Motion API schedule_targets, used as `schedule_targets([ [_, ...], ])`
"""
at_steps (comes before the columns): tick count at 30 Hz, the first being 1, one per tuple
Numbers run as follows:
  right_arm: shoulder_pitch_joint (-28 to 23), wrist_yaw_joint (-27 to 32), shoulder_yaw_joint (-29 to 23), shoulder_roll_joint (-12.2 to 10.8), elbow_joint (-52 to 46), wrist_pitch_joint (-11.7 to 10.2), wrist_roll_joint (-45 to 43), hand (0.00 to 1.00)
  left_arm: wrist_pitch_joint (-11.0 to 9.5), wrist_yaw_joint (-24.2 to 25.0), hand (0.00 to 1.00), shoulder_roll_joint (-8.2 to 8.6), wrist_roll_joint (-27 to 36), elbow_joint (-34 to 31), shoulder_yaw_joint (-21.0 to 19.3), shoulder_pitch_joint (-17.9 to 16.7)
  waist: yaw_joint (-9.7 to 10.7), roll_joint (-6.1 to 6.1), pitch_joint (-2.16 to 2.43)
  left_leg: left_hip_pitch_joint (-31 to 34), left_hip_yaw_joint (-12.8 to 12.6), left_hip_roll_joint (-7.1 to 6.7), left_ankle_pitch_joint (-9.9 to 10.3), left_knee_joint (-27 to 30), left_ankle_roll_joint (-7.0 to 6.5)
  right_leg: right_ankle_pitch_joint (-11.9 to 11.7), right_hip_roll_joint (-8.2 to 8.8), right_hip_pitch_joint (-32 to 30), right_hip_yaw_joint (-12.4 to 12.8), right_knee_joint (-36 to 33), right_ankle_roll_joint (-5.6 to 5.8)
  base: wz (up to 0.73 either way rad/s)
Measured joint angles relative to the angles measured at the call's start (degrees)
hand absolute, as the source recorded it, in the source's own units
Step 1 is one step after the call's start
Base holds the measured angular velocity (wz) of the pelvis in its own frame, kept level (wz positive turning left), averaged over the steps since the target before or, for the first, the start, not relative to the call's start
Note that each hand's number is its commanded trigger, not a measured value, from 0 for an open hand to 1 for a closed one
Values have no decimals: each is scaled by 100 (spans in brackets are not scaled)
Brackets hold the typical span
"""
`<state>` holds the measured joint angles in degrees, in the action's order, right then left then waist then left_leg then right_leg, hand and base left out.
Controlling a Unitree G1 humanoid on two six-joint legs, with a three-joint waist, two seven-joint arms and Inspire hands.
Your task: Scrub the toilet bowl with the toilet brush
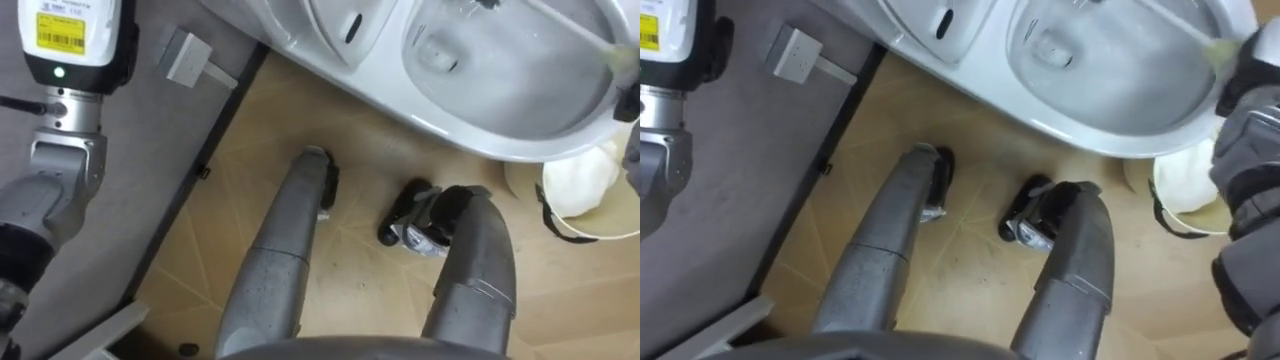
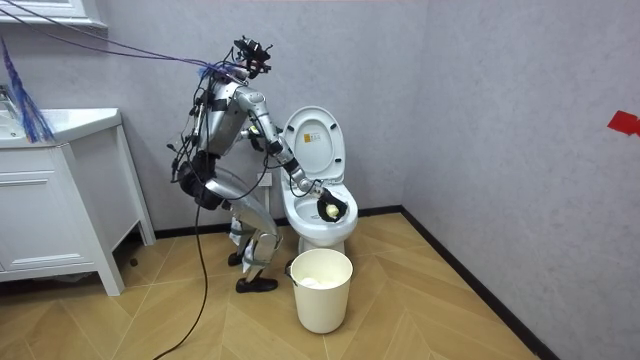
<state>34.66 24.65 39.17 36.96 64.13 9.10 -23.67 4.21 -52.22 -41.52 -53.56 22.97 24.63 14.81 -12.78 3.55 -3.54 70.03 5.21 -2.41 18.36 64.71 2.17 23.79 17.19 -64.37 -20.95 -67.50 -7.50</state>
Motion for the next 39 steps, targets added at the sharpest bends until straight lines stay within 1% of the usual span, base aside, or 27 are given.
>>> schedule_targets([
  [1,-87,-41,7,58,23,107,-84,100,-4,13,0,1,-10,9,89,9,-77,144,-7,-39,24,3,17,11,-19,11,4,86,-47,34,40,0],
  [2,-120,-41,9,111,11,106,-131,100,-3,18,0,4,-8,25,131,9,-109,210,-7,-49,26,4,18,7,-23,4,1,102,-54,58,61,-9],
  [3,-151,-41,8,199,6,109,-147,100,-3,43,0,20,-5,47,187,7,-184,340,-6,-58,13,8,20,-2,-29,-25,2,110,-57,96,89,-13],
  [4,-154,-45,8,249,6,129,-159,100,-3,50,0,50,-6,48,196,-3,-211,474,-4,-57,11,-1,23,-2,-41,-39,1,113,-49,115,107,-13],
  [5,-159,-46,8,255,5,136,-161,100,-3,51,0,66,-6,47,196,-11,-232,538,-3,-57,11,-3,26,-1,-49,-43,-3,114,-46,123,111,-11],
  [6,-152,-17,8,301,-40,173,-167,100,-3,52,0,80,-5,46,195,-28,-271,626,9,-62,13,12,32,-1,-59,-63,-24,117,-44,155,103,-16],
  [7,-151,-41,9,335,-68,178,-185,100,-3,52,0,80,0,45,194,-27,-314,666,20,-81,-6,51,41,-8,-67,-83,-31,133,-60,180,108,-17],
  [9,-151,-88,9,331,-107,218,-267,100,-3,52,0,80,2,47,194,-26,-327,691,19,-122,-15,74,48,-23,-61,-87,-41,165,-67,194,91,-7],
  [11,-156,-105,8,328,-145,240,-369,100,1,64,0,87,3,16,195,-35,-313,771,14,-158,0,89,55,-28,-53,-77,-44,224,-109,209,75,0],
  [12,-154,-99,8,328,-161,286,-392,100,0,66,0,89,2,-1,195,-40,-307,814,23,-181,2,90,65,-46,-72,-73,-44,249,-117,226,78,0],
  [14,-145,-98,8,317,-162,309,-481,100,1,67,0,90,3,-18,194,-59,-308,835,38,-220,-17,91,64,-108,-79,-77,-33,263,-117,262,77,-3],
  [15,-185,-98,7,288,-162,313,-572,100,1,78,0,89,3,-44,194,-114,-303,839,36,-270,-19,84,65,-137,-78,-82,-30,297,-118,288,79,-4],
  [16,-219,-81,5,253,-165,328,-640,100,0,110,0,89,4,-98,191,-200,-274,878,37,-320,-16,85,71,-143,-66,-68,-32,356,-124,294,90,0],
  [18,-247,-48,-3,224,-165,353,-737,100,-30,126,0,91,27,-174,191,-285,-242,908,39,-381,-16,81,82,-157,-45,-46,-29,417,-128,303,95,4],
  [19,-266,-10,-3,177,-169,353,-793,100,-56,126,0,92,94,-199,191,-320,-169,925,52,-393,-16,79,84,-174,-47,-29,-13,449,-154,308,95,9],
  [20,-272,20,-3,155,-175,353,-800,100,-64,129,0,98,121,-206,192,-323,-142,928,54,-394,-15,80,84,-181,-48,-23,-6,458,-169,310,91,10],
  [22,-327,99,-3,117,-273,353,-823,100,-109,132,0,117,305,-250,204,-328,-48,930,56,-386,11,86,85,-201,-48,-22,-10,485,-218,342,59,7],
  [24,-399,135,-8,117,-435,354,-863,100,-168,148,0,126,483,-280,217,-347,51,929,56,-379,9,94,88,-230,-59,-22,-11,491,-236,377,56,6],
  [26,-465,145,-30,108,-592,354,-1012,100,-216,186,0,126,608,-326,233,-427,154,927,57,-387,-8,90,90,-251,-103,-16,-6,497,-234,392,68,2],
  [28,-582,133,-230,58,-787,352,-1217,100,-292,258,0,123,710,-412,229,-519,264,914,61,-389,-32,96,115,-279,-121,-5,-33,489,-215,420,90,0],
  [30,-608,134,-282,-17,-813,352,-1370,100,-320,283,0,123,742,-415,228,-582,327,903,67,-413,-38,103,123,-309,-116,-12,-56,500,-200,467,104,-6],
  [32,-670,134,-311,-96,-814,351,-1508,100,-350,285,0,99,802,-416,226,-653,375,854,92,-444,-80,136,151,-318,-120,-10,-60,523,-192,485,110,-8],
  [33,-723,132,-312,-150,-818,351,-1547,100,-356,286,0,71,806,-419,225,-723,388,809,116,-462,-123,177,167,-324,-128,-6,-79,535,-182,499,115,0],
  [34,-800,130,-319,-160,-864,350,-1664,100,-357,286,0,59,855,-435,225,-757,424,784,130,-473,-124,180,168,-334,-129,0,-98,553,-180,515,127,0],
  [35,-827,133,-331,-174,-882,346,-1720,100,-357,285,0,59,911,-440,227,-762,452,778,132,-475,-126,180,170,-340,-132,3,-116,557,-180,520,132,3],
  [38,-876,144,-352,-204,-861,356,-1786,100,-374,329,0,59,1062,-451,257,-772,491,747,144,-483,-143,164,177,-334,-147,11,-92,556,-158,500,151,2],
  [39,-914,144,-383,-197,-866,346,-1863,100,-377,373,0,59,1087,-458,257,-780,515,729,153,-482,-156,148,179,-330,-152,31,-34,550,-158,470,168,7],
])
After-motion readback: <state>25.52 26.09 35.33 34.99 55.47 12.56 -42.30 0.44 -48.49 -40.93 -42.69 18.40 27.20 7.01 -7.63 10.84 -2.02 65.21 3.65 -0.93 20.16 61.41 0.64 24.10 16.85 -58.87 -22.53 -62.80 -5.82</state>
